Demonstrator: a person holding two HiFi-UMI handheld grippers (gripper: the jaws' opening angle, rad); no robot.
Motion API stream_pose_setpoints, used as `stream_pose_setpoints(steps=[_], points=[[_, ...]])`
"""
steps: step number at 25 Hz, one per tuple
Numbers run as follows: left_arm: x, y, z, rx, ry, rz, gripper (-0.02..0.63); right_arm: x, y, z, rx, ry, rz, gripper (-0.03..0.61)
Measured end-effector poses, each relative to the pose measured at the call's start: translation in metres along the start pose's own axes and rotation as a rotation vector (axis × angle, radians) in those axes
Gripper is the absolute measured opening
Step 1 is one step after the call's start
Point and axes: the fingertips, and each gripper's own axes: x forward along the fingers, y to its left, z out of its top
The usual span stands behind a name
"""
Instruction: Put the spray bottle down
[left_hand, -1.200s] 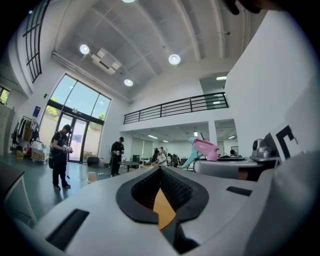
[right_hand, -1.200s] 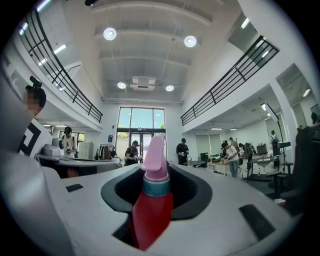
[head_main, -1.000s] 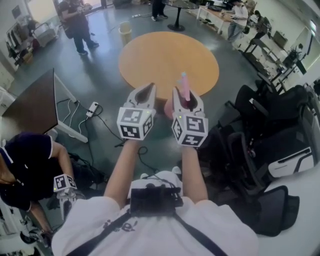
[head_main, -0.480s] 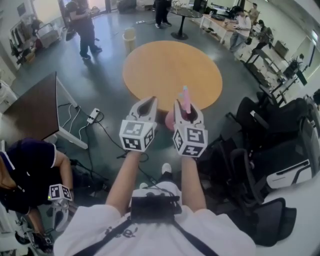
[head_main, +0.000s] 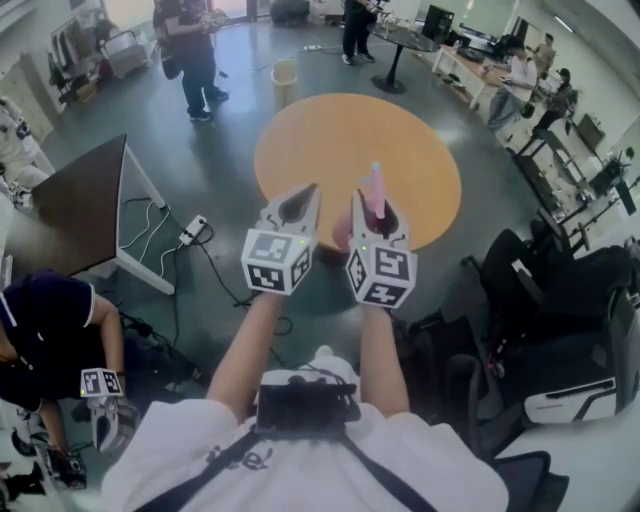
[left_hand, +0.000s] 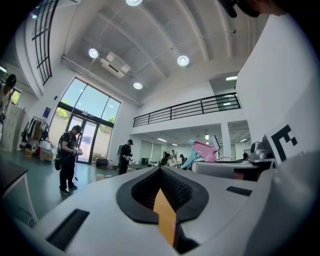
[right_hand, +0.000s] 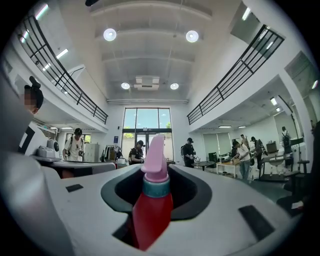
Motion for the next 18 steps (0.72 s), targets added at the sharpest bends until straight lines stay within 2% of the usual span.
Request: stream_pose_setpoints(steps=[9, 18], points=[[0.067, -0.008, -0.02, -0.004, 0.006, 0.07, 0.011, 0.042, -0.061, -0.016, -0.015, 0.015, 0.011, 0.163], [0.093, -0.008, -0.051, -0.031, 0.047, 0.103, 0.011, 0.069, -0.087, -0.043, 0.016, 0.043, 0.021, 0.161]])
